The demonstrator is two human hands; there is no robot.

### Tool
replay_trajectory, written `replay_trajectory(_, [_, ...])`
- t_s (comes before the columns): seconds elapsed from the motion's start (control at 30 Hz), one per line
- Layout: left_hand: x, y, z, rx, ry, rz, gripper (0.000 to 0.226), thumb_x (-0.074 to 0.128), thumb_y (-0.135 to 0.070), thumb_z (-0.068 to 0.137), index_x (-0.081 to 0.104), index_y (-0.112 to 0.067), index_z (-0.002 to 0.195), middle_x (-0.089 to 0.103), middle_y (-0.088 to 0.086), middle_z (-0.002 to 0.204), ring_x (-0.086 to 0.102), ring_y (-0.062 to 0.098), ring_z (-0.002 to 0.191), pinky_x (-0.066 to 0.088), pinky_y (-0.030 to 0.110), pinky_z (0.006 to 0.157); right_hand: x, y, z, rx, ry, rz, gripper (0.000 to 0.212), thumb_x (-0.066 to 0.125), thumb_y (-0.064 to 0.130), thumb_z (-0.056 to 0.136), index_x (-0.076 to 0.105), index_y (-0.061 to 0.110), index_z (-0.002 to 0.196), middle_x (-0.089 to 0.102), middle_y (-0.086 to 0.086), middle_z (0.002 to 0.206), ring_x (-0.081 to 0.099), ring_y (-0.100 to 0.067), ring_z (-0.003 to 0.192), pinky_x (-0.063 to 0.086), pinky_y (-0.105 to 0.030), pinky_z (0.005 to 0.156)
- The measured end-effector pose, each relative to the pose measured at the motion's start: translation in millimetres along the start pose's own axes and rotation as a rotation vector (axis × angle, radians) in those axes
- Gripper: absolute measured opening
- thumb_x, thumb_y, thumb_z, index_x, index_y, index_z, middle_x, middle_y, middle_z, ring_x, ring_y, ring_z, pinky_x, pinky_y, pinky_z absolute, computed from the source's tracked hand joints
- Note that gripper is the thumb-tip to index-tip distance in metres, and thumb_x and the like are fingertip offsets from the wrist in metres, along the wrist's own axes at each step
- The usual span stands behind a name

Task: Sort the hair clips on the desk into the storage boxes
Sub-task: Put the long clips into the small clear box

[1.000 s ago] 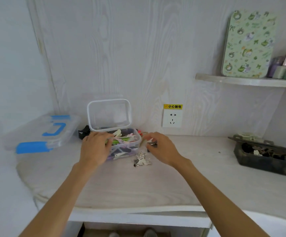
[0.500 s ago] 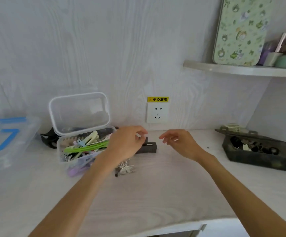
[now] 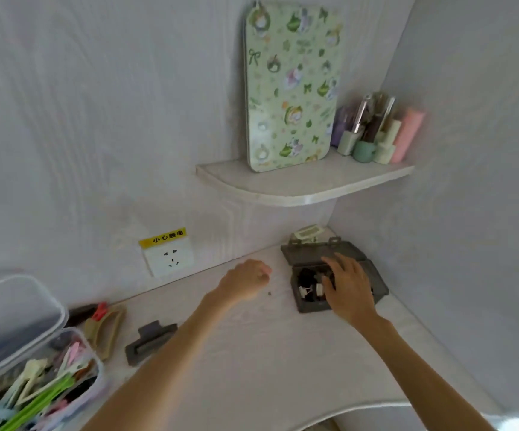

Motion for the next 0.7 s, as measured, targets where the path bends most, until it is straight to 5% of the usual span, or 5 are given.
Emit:
replay_trajectory(0.1, [42,-5,24,-0.055,0.167,-0.034,0.047,0.036,-0.021,0.099,0.028,-0.013,0.145,0.032,0.008,0.151,0.036,0.024,0.135,0.030,0.031,0.110,19,-41,-10,0.109,0.296,-0.129,0.051,0.022,0.042,0.099,0.013,0.028,0.148,0.002,-0.004,0.159,0.003,-0.024,0.146,0.007,-0.044,0.117])
replay_trajectory(0.23, [69,0,45,-0.202,0.183,-0.182,0.060,0.033,-0.033,0.101,0.010,-0.008,0.149,0.014,0.010,0.157,0.020,0.025,0.143,0.024,0.034,0.115,29,-38,-27,-0.033,0.522,-0.088,0.053,0.009,0.055,0.094,0.024,0.042,0.143,0.006,0.009,0.158,0.015,-0.016,0.144,0.012,-0.047,0.117])
replay_trajectory(0.4, [74,19,41,-0.354,0.157,-0.373,0.051,0.045,-0.029,0.097,0.030,-0.014,0.144,0.046,0.011,0.140,0.055,0.026,0.115,0.052,0.034,0.082,33,-8,-37,-0.104,0.637,0.031,0.043,0.029,0.033,0.099,0.028,0.040,0.142,0.017,0.007,0.156,0.016,-0.025,0.143,0.018,-0.043,0.116])
replay_trajectory(0.57, [52,33,22,-0.333,0.146,-0.163,0.028,0.051,-0.022,0.091,0.047,-0.015,0.118,0.060,0.010,0.113,0.066,0.022,0.087,0.058,0.029,0.062,40,22,-46,-0.103,0.742,0.196,0.045,0.035,0.030,0.097,0.031,0.038,0.141,0.026,0.006,0.154,0.029,-0.021,0.139,0.030,-0.034,0.110])
replay_trajectory(0.7, [26,72,-10,-0.478,0.167,-0.166,0.021,0.056,-0.011,0.086,0.053,-0.006,0.106,0.064,0.013,0.101,0.068,0.023,0.073,0.059,0.032,0.066,51,66,-58,-0.143,0.826,0.290,0.044,0.037,0.026,0.098,0.033,0.035,0.141,0.038,0.001,0.147,0.051,-0.022,0.118,0.045,-0.029,0.091])
Point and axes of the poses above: each hand's wrist, its own z-axis towards the middle knuckle, its own x-axis out of the palm, y = z × x, the point moved 8 cm from there along z, towards the middle knuckle
